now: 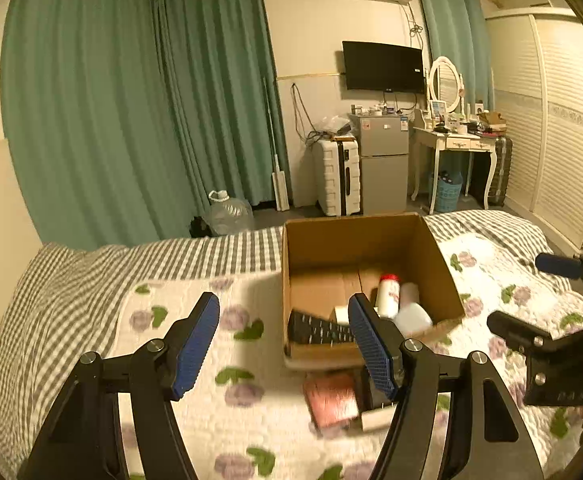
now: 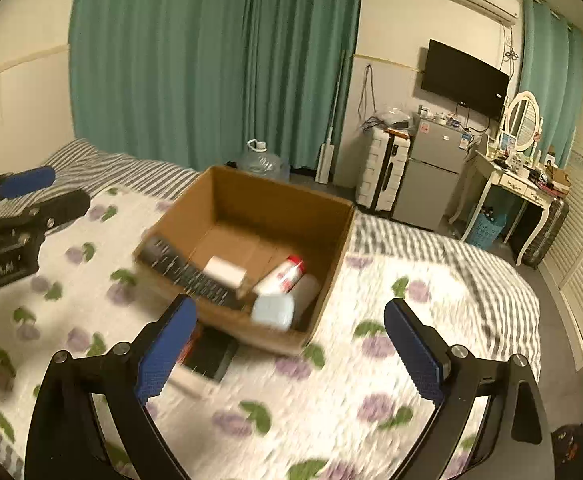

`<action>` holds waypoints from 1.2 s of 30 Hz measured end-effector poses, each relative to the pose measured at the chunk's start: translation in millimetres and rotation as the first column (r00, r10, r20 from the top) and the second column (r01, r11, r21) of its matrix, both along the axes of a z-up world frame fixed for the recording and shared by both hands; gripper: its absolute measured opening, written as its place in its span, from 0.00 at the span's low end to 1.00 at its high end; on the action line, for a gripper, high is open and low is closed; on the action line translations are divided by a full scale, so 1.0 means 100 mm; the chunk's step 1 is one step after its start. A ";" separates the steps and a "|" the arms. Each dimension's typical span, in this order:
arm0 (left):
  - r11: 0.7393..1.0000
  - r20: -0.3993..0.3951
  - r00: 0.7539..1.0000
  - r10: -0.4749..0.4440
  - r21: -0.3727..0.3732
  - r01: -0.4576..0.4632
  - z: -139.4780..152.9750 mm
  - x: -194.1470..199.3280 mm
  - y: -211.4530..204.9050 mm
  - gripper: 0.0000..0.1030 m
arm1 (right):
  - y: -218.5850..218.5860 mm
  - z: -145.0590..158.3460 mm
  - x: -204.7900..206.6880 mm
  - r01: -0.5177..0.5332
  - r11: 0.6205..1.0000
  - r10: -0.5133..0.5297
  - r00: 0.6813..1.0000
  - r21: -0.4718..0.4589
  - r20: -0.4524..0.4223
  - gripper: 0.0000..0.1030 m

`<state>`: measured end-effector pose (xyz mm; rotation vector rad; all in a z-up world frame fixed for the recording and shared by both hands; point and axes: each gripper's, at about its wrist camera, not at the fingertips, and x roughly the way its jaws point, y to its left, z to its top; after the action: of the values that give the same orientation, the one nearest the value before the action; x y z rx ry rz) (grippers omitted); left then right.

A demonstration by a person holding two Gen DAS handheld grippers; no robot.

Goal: Organize rigid objects
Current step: 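Open both grippers and pull back from the box, then grasp the black power adapter with the left gripper while the right carries the white roller in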

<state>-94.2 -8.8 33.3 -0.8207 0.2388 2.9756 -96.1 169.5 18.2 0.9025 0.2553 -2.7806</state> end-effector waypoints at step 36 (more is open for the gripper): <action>0.995 0.303 0.948 0.097 -0.005 -0.100 -1.35 -0.05 -0.31 0.68 | -0.45 -1.29 -0.19 -0.078 0.996 0.083 0.963 -0.031 0.257 0.56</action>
<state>-99.2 -39.7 -102.1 -1.3059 0.1724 2.8787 -115.2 124.9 -110.8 1.2068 0.2145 -2.5510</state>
